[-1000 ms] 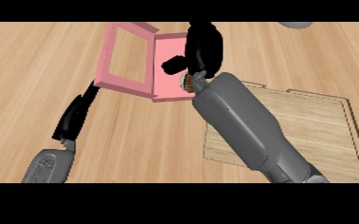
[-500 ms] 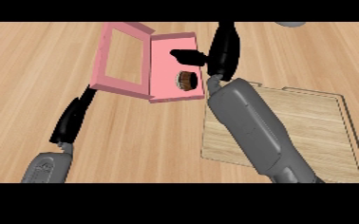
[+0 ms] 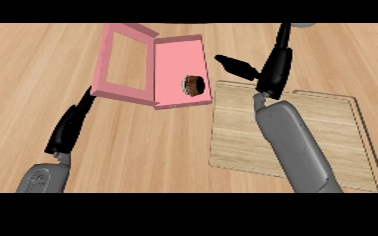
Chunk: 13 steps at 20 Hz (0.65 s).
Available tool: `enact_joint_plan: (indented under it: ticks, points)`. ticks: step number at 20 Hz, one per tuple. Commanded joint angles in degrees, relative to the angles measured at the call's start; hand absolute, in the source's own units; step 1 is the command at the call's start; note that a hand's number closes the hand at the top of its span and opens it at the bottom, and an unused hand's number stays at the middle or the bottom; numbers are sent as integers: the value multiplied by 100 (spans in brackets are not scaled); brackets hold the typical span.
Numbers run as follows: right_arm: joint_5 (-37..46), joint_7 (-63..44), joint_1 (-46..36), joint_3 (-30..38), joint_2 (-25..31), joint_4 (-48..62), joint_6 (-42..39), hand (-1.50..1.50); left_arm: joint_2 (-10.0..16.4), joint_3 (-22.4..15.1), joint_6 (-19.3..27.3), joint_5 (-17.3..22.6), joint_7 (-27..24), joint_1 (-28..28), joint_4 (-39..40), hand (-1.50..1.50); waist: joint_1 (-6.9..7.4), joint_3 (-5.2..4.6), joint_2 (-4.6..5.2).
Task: Pick the cupcake from the tray and place it in the cardboard box
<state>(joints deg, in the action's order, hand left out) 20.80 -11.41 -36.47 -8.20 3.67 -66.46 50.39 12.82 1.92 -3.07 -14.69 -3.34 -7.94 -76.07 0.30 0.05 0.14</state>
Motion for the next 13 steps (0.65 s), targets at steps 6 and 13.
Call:
enact_joint_plan:
  ticks: [6,13]
  points:
    - [-983,1644,1353,630,319,-683,-590,-150,122,216,-313,194,83,1,-203,0,-24,-2,-13]
    - [-1181,2127,1465,1032,507,-301,-1142,-150,-84,198,-38,-170,-268,-341,649,0,-30,-4,-3]
